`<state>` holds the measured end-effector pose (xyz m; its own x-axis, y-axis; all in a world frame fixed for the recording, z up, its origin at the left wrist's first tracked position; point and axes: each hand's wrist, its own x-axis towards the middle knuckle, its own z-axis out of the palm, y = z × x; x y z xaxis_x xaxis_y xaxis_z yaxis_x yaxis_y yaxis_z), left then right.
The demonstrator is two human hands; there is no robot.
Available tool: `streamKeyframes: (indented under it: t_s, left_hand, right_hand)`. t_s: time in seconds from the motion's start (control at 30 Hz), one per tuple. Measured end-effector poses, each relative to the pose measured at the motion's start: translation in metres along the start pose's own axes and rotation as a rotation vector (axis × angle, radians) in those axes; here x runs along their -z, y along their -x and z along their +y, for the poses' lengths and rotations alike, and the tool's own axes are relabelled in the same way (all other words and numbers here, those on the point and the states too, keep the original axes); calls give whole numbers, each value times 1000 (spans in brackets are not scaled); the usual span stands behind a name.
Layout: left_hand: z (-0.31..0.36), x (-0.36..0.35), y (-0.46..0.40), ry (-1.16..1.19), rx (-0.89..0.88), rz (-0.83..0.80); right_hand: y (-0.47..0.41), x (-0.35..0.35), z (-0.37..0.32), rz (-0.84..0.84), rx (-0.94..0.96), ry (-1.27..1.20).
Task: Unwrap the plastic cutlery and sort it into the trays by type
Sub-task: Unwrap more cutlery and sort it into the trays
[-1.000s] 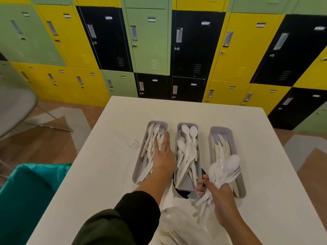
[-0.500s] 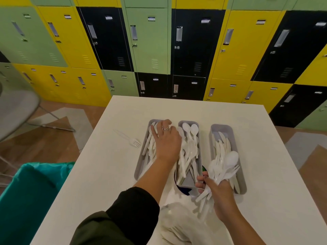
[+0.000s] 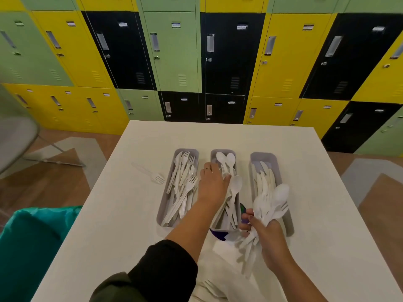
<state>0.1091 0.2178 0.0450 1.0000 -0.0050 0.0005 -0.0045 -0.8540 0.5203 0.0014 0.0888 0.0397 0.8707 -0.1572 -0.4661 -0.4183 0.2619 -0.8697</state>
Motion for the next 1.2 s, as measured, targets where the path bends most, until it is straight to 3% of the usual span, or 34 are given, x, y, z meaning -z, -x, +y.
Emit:
streamKeyframes:
  t_s: [0.17,0.23,0.53,0.67,0.77,0.83,1.03,1.2]
  left_hand:
    - [-4,17,7,-200,11,-472]
    - [-3,13,15,-257,13,-559]
    - [-8,1,25,21,51,-374]
    - [-23,44,9,222,95,16]
    - [-64,74,-14,148,149,235]
    - [-96,82,-24,-3,167,218]
    - [-150,79,-31,-441,128,-118]
    - [-173,67,-29,-582,96,-219]
  right_hand:
    - [0,-9,-1,5,21,130]
    - [-2,-13,-1,12,12,195]
    - [-1,-12,1,-1,-16,242]
    - [-4,-11,0,-36,-23,226]
    - [-4,-18,-4,-53,2,191]
    - [-5,-25,-7,-54,16,171]
    - [-13,-58,-14,-85,23,144]
    - [-15,-81,-14,-93,7,123]
